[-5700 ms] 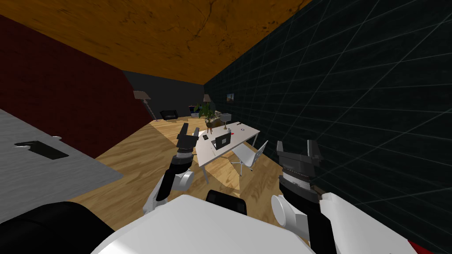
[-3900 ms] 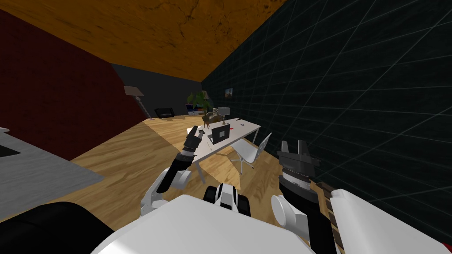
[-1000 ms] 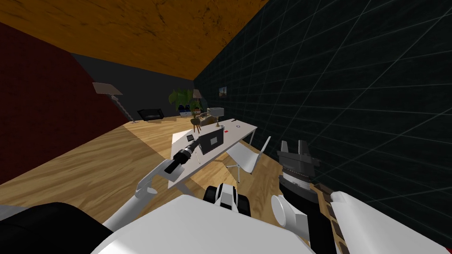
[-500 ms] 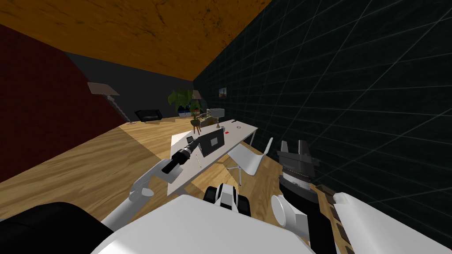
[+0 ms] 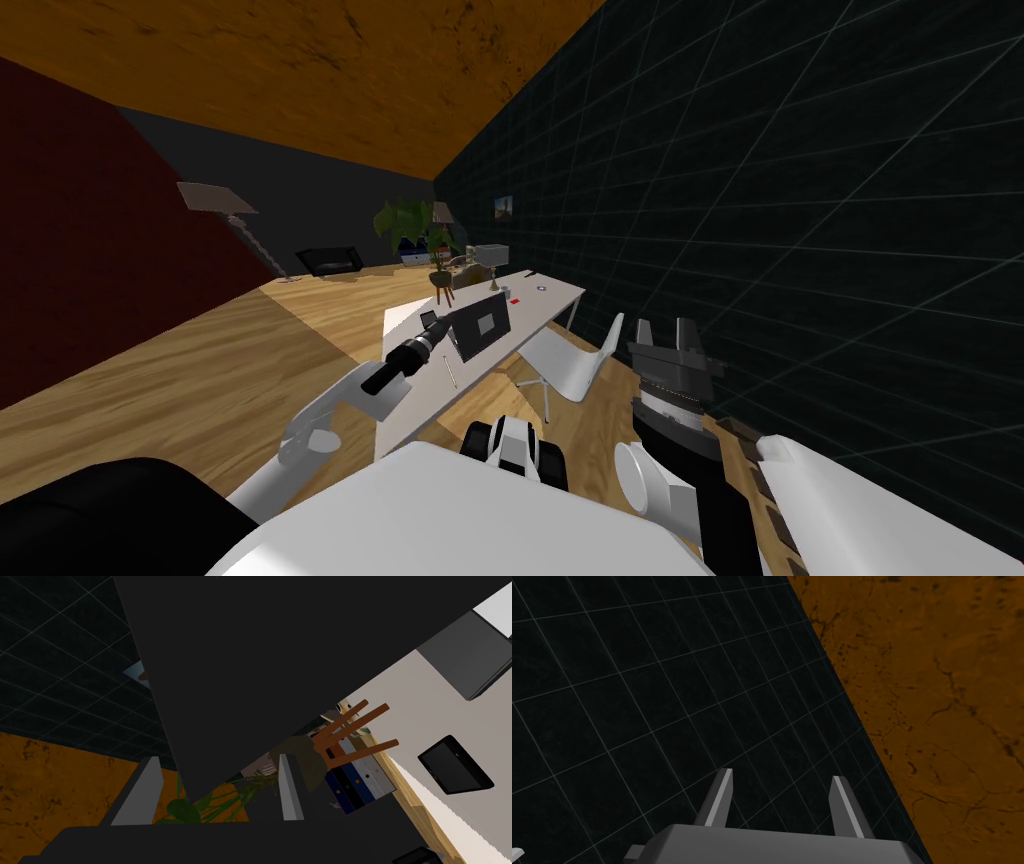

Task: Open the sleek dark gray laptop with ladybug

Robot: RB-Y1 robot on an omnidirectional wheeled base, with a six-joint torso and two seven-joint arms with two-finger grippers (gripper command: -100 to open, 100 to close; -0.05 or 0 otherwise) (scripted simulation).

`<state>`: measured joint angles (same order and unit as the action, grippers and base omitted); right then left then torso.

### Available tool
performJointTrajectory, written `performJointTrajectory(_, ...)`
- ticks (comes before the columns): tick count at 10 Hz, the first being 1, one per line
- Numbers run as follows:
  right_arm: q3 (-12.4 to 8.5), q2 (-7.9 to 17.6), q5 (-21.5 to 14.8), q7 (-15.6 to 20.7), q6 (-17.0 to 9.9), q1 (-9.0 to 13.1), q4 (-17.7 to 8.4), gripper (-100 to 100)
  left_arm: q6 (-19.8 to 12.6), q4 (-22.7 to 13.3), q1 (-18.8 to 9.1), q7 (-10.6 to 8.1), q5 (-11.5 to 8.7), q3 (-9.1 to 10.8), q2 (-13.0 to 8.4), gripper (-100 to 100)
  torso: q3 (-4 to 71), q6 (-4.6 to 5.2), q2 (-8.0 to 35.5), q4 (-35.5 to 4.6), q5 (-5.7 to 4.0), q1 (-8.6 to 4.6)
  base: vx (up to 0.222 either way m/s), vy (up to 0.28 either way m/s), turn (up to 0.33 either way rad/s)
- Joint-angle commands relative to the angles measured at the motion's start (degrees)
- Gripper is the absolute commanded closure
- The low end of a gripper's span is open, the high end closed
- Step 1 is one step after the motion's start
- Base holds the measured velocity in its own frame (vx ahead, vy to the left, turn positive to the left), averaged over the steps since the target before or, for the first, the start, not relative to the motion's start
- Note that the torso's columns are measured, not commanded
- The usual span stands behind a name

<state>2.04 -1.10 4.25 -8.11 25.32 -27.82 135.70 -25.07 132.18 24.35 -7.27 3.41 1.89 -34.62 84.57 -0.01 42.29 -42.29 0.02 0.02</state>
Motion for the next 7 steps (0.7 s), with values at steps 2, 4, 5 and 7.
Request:
performJointTrajectory(2,0.0,0.0,0.0,0.0,0.0,0.0,0.0,0,-5.3,3.6,1.1,-2.64,-2.7,-0.13,-1.4,100,0.0,0.0,0.0,-0.1,-0.05,0.02,0.051,0.086,-0.041)
performJointTrajectory(4,0.0,0.0,0.0,0.0,0.0,0.0,0.0,0,-7.6,5.3,1.7,-3.84,-3.9,-0.19,-2.0,100,-0.1,0.0,0.1,-0.1,-0.08,-0.13,0.037,0.055,-0.025)
performJointTrajectory(5,0.0,0.0,0.0,0.0,0.0,0.0,0.0,0,-10.0,7.0,2.3,-5.04,-5.1,-0.24,-2.6,100,-0.1,-0.01,0.2,-0.1,-0.09,-0.17,0.04,0.052,-0.032)
performJointTrajectory(7,0.0,0.0,0.0,0.0,0.0,0.0,0.0,0,-8.7,3.2,-0.8,-2.2,-7.4,-3.01,-3.4,100,-0.1,0.0,0.1,-0.1,-0.08,-0.15,0.015,0.014,0.128)
